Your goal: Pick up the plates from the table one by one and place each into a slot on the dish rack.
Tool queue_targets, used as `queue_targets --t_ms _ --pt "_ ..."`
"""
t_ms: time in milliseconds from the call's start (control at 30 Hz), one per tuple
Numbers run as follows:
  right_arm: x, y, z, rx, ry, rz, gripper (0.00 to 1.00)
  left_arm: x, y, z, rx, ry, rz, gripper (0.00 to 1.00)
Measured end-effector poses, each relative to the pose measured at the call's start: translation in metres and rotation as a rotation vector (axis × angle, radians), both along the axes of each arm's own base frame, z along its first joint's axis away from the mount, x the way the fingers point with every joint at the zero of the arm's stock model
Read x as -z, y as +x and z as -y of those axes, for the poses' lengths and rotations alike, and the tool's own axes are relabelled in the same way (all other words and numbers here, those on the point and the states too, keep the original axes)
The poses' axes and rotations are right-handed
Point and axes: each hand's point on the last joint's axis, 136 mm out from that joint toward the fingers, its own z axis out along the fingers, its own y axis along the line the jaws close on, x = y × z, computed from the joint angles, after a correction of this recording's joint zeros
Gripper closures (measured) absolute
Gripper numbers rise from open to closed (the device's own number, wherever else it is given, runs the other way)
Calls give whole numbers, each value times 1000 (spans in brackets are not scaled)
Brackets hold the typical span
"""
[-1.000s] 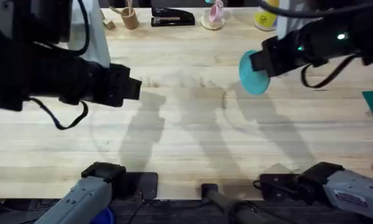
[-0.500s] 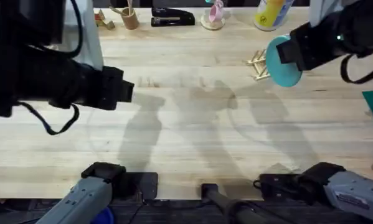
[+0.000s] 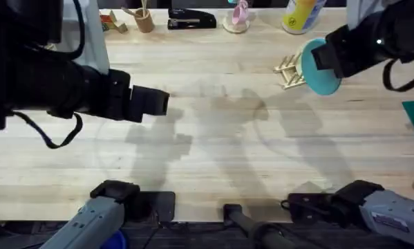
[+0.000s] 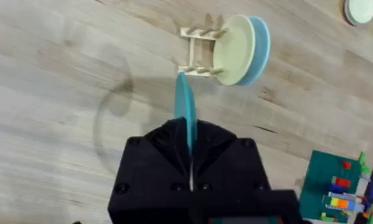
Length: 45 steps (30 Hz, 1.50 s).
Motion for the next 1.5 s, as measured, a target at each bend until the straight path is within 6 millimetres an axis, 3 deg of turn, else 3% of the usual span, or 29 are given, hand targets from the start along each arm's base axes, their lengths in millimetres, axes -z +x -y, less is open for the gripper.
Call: queue_targets --t_ms 467,667,1033,1500 --pt "-9 25 38 81 89 40 971 0 0 0 0 0 0 5" --pt "-10 32 40 76 91 52 971 0 0 0 0 0 -1 6" --pt "15 81 36 67 75 44 971 0 0 0 1 1 -2 6" --pt "54 108 64 82 46 -39 971 0 0 0 0 0 -2 6"
